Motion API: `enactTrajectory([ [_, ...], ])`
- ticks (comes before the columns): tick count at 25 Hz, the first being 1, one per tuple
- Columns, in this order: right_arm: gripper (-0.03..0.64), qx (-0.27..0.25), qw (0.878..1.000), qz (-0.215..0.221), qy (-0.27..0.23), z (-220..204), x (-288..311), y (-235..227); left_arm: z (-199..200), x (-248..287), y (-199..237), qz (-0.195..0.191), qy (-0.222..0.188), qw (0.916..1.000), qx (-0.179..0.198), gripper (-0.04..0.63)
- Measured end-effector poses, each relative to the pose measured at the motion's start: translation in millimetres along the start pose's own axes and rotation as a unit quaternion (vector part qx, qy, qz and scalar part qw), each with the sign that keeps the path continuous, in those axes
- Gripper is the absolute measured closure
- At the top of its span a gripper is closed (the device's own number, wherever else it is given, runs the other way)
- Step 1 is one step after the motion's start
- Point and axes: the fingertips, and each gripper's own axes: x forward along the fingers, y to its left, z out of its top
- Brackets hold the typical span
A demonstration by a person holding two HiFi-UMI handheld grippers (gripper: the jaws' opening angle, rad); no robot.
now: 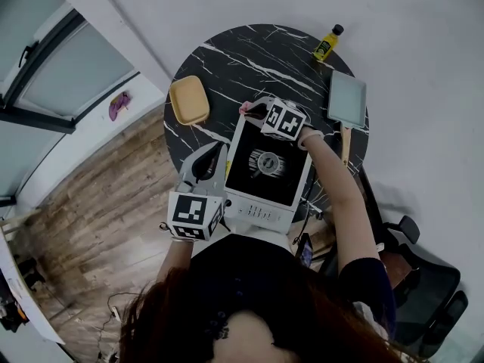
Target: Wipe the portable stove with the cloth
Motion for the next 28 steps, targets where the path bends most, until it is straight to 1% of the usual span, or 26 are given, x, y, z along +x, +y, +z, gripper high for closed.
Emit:
enactTrajectory([
  [8,0.595,0.002,1.000,0.025,0.016,-7,-3,2,2,-2,-4,-0.006,-0.001,1.0000,0.003,0.583],
  [20,0.597,0.008,0.999,0.019,0.026,-24,-16,8,4,0,-13,-0.019,-0.004,0.9998,0.010,0.583],
  [28,0.597,0.010,0.999,0.023,0.043,-39,-30,14,9,0,-21,-0.027,-0.008,0.9994,0.018,0.583],
])
